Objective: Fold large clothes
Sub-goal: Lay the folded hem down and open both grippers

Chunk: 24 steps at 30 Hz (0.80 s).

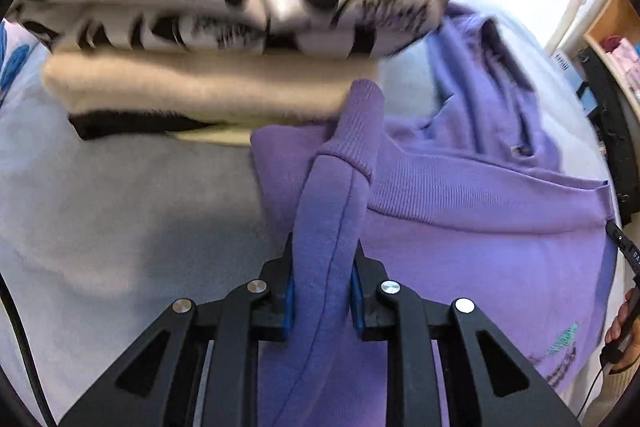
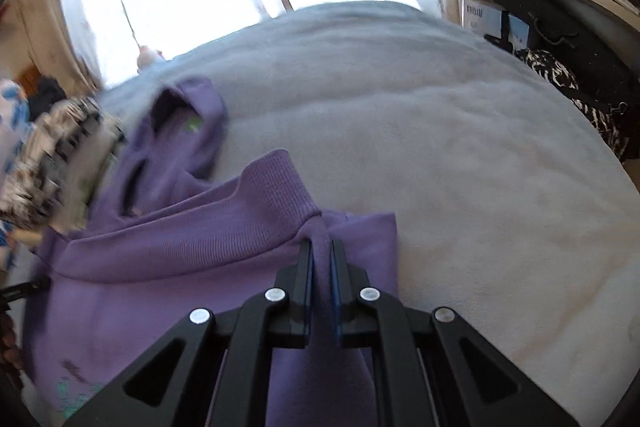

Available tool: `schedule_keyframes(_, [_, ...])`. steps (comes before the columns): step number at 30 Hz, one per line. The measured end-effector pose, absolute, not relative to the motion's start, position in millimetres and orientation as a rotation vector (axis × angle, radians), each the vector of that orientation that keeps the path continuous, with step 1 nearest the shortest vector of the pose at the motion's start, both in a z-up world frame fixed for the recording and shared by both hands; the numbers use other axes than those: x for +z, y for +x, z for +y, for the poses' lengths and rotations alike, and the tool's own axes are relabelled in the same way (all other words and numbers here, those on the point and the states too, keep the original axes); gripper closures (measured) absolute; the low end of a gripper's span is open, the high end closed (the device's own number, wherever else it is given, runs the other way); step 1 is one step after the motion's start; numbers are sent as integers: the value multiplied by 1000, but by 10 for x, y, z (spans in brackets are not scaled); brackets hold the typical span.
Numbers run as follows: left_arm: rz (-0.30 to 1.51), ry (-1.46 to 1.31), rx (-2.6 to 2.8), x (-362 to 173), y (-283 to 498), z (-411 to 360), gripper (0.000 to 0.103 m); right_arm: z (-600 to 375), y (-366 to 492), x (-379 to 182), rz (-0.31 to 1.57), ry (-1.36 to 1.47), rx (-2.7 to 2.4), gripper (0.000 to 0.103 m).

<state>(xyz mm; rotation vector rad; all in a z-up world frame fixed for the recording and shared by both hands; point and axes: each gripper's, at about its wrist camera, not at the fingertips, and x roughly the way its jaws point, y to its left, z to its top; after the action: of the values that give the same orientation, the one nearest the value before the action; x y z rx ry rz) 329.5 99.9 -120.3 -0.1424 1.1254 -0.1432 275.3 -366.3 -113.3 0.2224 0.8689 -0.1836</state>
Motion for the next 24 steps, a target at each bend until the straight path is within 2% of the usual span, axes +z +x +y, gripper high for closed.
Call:
schedule_keyframes(4, [1101,-196,-148,-1367,3308,1055,77,-3635,2975,-1535,969,205,-221,93])
schedule_keyframes(8, [1089,-267,-166,-1294,3208,1262,71,-3608,2913,-1439,967,191,-247,83])
schedule_keyframes(13, [959,-184,-123,-944,2980,1181,71,-3550,2680,-1128,878,214,-211,82])
schedule_keyframes(16, [844,-152,-154,-732,2872,984,73,-3434,2630,-961,805,216,-181,83])
schedule_keyframes(17, [827,-130,-159,-697,2884,886,78,-3365,2653,-936,799,207,-167,83])
schedule_keyframes(18, [824,-109,-159,-701,2912,799,84,-3272,2704,-934,800,189,-149,83])
schedule_keyframes(20, [848,-65,-152,-781,3037,587,90,-3136,2810,-975,818,156,-139,83])
schedule_keyframes(24, [921,-57,-86,-1098,3309,472,92,-3045,2994,-1235,867,110,-162,83])
